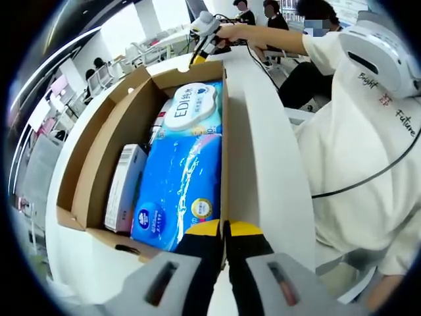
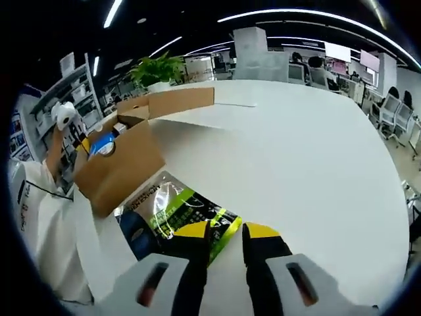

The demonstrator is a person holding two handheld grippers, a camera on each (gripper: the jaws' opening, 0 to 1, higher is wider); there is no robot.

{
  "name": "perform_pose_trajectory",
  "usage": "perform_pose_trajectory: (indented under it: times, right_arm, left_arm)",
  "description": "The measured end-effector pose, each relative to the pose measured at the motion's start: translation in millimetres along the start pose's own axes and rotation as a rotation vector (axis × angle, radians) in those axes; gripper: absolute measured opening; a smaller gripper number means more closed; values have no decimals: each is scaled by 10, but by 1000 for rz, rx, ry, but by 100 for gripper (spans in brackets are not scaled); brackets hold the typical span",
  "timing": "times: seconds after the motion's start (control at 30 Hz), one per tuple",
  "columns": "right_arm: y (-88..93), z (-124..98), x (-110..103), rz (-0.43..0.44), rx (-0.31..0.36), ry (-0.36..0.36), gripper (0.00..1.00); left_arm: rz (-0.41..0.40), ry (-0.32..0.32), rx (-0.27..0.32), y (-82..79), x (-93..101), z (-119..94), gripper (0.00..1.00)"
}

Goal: Operate the shoe box by opening the lid, removing the specified soft item, and placing it in the target area until the item is outside and the box remains undamaged.

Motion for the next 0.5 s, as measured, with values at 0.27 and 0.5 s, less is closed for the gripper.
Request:
perform_pose_trajectory:
  times: [0.27,0.5]
  right_arm:
    - [-49,-36,-157,14,91,-32,31]
    - [-126,-92,-467,-36,157,17,38]
  left_arm:
    - [0,0,0,1,5,3,2]
    - [0,0,0,3,8,6,2]
Point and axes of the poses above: the point that each gripper's makers call its tool centre point, and the gripper's own axes: z roughly forward along the fingers, x roughly to its right, y roughly out of its underside, the point moved 8 cm from there along -z, roughly backward along the fingers, and after that the axes turned 5 degrees about y, right-handed, at the moved point
